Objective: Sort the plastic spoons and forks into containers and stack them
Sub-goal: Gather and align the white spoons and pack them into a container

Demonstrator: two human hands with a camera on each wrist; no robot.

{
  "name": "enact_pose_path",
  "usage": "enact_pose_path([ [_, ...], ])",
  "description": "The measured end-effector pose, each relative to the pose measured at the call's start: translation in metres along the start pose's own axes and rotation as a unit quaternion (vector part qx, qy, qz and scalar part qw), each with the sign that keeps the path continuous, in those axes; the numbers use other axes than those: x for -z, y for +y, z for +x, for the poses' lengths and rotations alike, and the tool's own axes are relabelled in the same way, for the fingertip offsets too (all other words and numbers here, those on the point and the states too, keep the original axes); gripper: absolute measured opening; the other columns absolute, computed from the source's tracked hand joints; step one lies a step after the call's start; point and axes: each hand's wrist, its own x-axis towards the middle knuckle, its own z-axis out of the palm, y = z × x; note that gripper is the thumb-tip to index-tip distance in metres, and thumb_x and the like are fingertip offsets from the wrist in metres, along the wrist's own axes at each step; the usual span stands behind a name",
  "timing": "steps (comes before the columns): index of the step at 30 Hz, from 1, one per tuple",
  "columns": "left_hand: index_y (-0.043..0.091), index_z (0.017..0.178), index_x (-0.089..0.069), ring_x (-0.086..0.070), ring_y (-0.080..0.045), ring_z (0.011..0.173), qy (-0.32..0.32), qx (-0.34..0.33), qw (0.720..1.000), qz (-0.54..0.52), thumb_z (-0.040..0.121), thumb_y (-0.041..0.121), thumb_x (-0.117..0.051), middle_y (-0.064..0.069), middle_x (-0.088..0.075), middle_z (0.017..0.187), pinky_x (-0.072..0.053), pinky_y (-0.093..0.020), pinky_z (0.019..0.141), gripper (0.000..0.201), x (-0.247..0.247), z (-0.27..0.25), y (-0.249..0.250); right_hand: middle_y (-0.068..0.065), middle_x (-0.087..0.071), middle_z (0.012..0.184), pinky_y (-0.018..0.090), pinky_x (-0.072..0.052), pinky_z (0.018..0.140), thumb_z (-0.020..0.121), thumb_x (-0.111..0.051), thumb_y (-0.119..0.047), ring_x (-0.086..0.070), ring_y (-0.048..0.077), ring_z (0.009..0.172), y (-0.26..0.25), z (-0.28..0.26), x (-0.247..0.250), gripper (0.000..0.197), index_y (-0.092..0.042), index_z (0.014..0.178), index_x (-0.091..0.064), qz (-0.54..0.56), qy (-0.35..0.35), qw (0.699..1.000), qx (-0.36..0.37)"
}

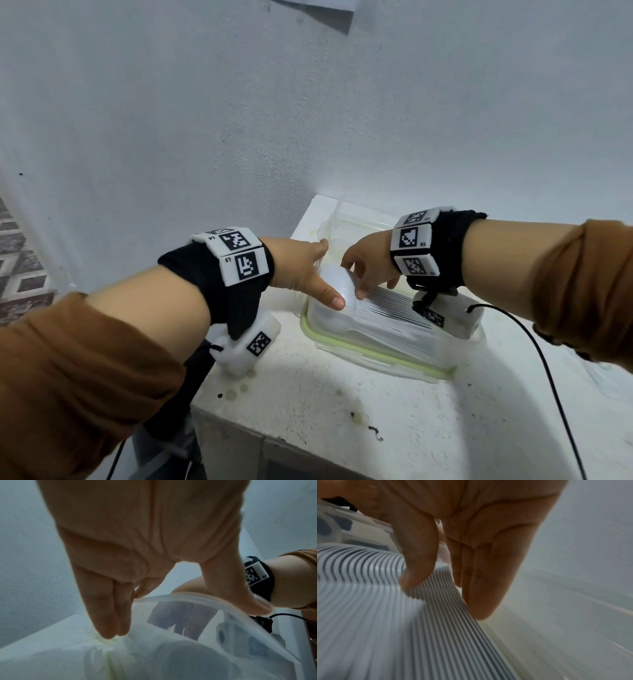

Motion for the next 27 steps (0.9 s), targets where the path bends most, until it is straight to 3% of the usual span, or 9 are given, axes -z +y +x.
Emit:
enact_pose_path([
  [3, 0.018, 0.15, -0.006, -0.038, -0.017, 0.133, -0.003, -0.006, 1.0, -0.001, 0.071, 0.058, -0.069, 0.002, -0.039, 0.147, -0.03, -0.036, 0.111, 0.109, 0.002, 0.001, 0.0, 0.004, -0.061, 0.12, 0.034, -0.056, 0.082, 0.08, -0.073, -0.025, -0.062, 0.019, 0.092, 0.001, -0.002, 0.002, 0.063, -0.019, 0.135, -0.044, 0.008, -0.003, 1.0, -0.009],
  [7, 0.027, 0.143, -0.027, -0.046, -0.013, 0.127, -0.004, -0.026, 1.0, -0.003, 0.049, 0.076, -0.067, 0.007, -0.051, 0.138, -0.033, -0.037, 0.109, 0.114, 0.008, -0.001, -0.003, 0.001, -0.058, 0.123, 0.037, -0.055, 0.086, 0.076, -0.076, -0.029, -0.065, 0.025, 0.098, 0.002, -0.002, 0.004, 0.073, -0.024, 0.139, -0.039, 0.008, -0.002, 1.0, -0.03],
  [10, 0.029, 0.145, -0.028, -0.042, -0.012, 0.131, 0.002, -0.025, 1.0, 0.012, 0.068, 0.07, -0.063, 0.009, -0.048, 0.14, -0.028, -0.037, 0.112, 0.094, 0.014, -0.002, -0.004, 0.0, -0.058, 0.122, 0.039, -0.055, 0.087, 0.074, -0.078, -0.03, -0.064, 0.025, 0.101, 0.004, -0.005, 0.007, 0.074, -0.024, 0.138, -0.04, 0.029, 0.003, 0.999, -0.04],
  [14, 0.031, 0.147, -0.025, -0.033, -0.012, 0.137, 0.017, -0.024, 0.999, 0.044, 0.078, 0.07, -0.049, 0.014, -0.038, 0.147, -0.023, -0.037, 0.115, 0.083, 0.019, -0.004, -0.004, 0.0, -0.061, 0.116, 0.039, -0.055, 0.087, 0.073, -0.079, -0.031, -0.063, 0.023, 0.102, 0.008, -0.012, 0.012, 0.065, -0.023, 0.13, -0.049, 0.073, 0.025, 0.996, -0.045],
  [17, 0.03, 0.148, -0.023, -0.027, -0.01, 0.14, 0.033, -0.021, 0.997, 0.067, 0.088, 0.061, -0.043, 0.014, -0.032, 0.15, -0.018, -0.032, 0.116, 0.071, 0.024, -0.007, 0.0, -0.002, -0.063, 0.095, 0.03, -0.057, 0.079, 0.08, -0.072, -0.02, -0.063, 0.015, 0.086, 0.014, -0.02, 0.017, 0.036, -0.018, 0.113, -0.059, 0.113, 0.064, 0.991, -0.024],
  [20, 0.03, 0.146, -0.028, -0.035, -0.009, 0.134, 0.038, -0.038, 0.996, 0.075, 0.093, 0.054, -0.042, 0.014, -0.041, 0.144, -0.022, -0.026, 0.112, 0.06, 0.034, -0.012, 0.007, 0.0, -0.064, 0.079, 0.024, -0.054, 0.068, 0.083, -0.069, -0.018, -0.061, 0.011, 0.069, 0.021, -0.029, 0.023, 0.011, -0.018, 0.087, -0.058, 0.132, 0.09, 0.987, -0.01],
  [24, 0.032, 0.14, -0.038, -0.041, -0.008, 0.13, 0.053, -0.044, 0.994, 0.089, 0.094, 0.051, -0.04, 0.013, -0.047, 0.14, -0.025, -0.021, 0.103, 0.05, 0.047, -0.017, 0.022, -0.004, -0.061, 0.069, 0.02, -0.048, 0.059, 0.088, -0.061, -0.027, -0.058, 0.015, 0.061, 0.037, -0.046, 0.033, 0.018, -0.018, 0.074, -0.053, 0.109, 0.127, 0.986, -0.019],
  [27, 0.027, 0.119, -0.053, -0.05, -0.01, 0.119, 0.067, -0.06, 0.993, 0.083, 0.096, 0.046, -0.04, 0.007, -0.057, 0.129, -0.032, -0.021, 0.095, 0.032, 0.054, -0.015, 0.041, -0.006, -0.058, 0.063, 0.019, -0.044, 0.055, 0.092, -0.051, -0.032, -0.052, 0.011, 0.05, 0.059, -0.061, 0.037, 0.025, -0.019, 0.07, -0.051, 0.078, 0.136, 0.987, -0.036],
])
